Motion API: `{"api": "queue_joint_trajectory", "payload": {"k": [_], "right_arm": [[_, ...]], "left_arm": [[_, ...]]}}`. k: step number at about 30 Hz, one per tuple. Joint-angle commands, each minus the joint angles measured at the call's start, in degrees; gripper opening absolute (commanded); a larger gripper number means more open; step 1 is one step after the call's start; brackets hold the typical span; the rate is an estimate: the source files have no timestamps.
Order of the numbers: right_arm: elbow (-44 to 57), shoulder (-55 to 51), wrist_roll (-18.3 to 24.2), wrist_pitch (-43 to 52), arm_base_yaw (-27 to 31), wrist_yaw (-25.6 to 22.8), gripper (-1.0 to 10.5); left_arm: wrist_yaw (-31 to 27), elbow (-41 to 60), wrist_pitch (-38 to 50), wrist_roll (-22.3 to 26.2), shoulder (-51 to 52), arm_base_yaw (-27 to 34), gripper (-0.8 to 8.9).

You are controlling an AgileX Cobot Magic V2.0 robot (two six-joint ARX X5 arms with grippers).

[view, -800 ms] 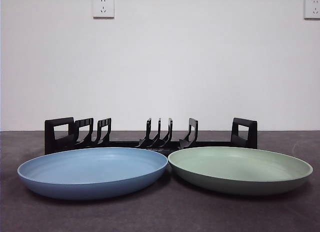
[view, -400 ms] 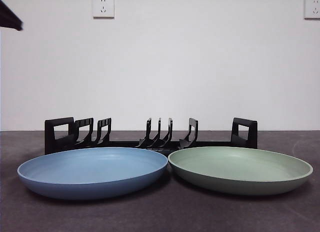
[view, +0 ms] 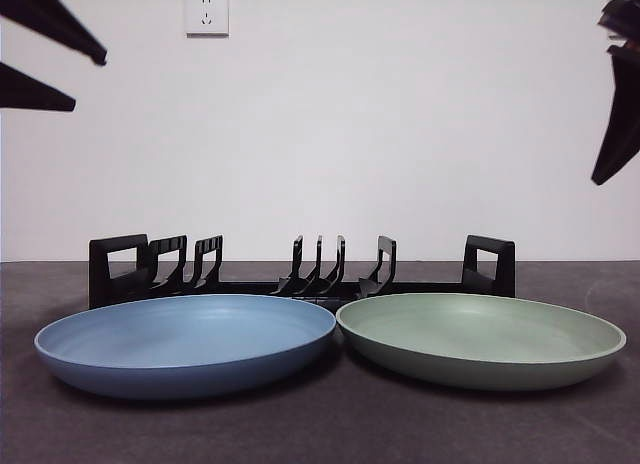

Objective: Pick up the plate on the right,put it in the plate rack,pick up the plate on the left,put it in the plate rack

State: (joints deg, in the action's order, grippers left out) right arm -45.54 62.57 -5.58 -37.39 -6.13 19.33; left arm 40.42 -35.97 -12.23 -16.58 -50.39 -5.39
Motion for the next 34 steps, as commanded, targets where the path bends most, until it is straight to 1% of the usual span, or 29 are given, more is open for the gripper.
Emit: {"api": "queue_joint_trajectory", "payload": {"k": [1,3,5,6,8,9,11,15,21,25,28,32,34], "right_arm": [[-0.2,2.9,0.5,2.7,0.0,-0.2,2.8],[-0.2,6.0,0.5,4.8,0.0,-0.2,2.8],[-0.2,8.5,0.5,5.9,0.0,-0.2,2.8],[-0.2,10.2,0.5,6.4,0.0,-0.2,2.7],[-0.3,12.8,0.5,7.1,0.0,-0.2,2.7],[-0.4,14.4,0.5,7.5,0.0,-0.2,2.4],[-0.4,16.6,0.5,8.2,0.0,-0.2,2.1],[-0.4,20.2,0.5,9.9,0.0,-0.2,2.1],[-0.4,23.6,0.5,12.2,0.0,-0.2,2.1],[-0.4,25.5,-0.1,13.7,0.0,-0.1,2.1],[-0.5,27.2,-0.4,13.9,0.0,-0.1,1.5],[-0.4,28.6,-0.9,13.7,0.0,0.0,1.3],[-0.5,28.5,-1.4,13.8,0.0,0.0,0.3]], "left_arm": [[-1.8,-2.0,0.0,2.3,-0.3,-3.1,2.84],[-7.1,-4.3,-2.9,6.3,-0.7,-7.0,2.84],[-11.7,-5.8,-5.0,8.5,-1.0,-10.3,2.84],[-14.8,-6.9,-6.1,9.8,-1.1,-12.5,2.84],[-18.9,-8.3,-7.5,11.7,-1.4,-15.5,2.84],[-21.2,-9.1,-7.9,12.7,-1.7,-17.3,2.83],[-23.8,-10.1,-8.3,14.0,-2.1,-19.9,2.83],[-28.4,-12.0,-9.0,15.4,-4.2,-24.7,2.83],[-29.9,-12.1,-8.9,15.4,-7.4,-28.2,2.83],[-29.9,-12.1,-8.9,15.4,-9.4,-29.4,2.83],[-29.9,-12.1,-8.8,15.5,-10.4,-29.6,2.83],[-29.9,-12.1,-8.8,15.9,-11.3,-29.6,2.83],[-29.9,-12.1,-8.8,16.8,-11.6,-29.6,2.83]]}}
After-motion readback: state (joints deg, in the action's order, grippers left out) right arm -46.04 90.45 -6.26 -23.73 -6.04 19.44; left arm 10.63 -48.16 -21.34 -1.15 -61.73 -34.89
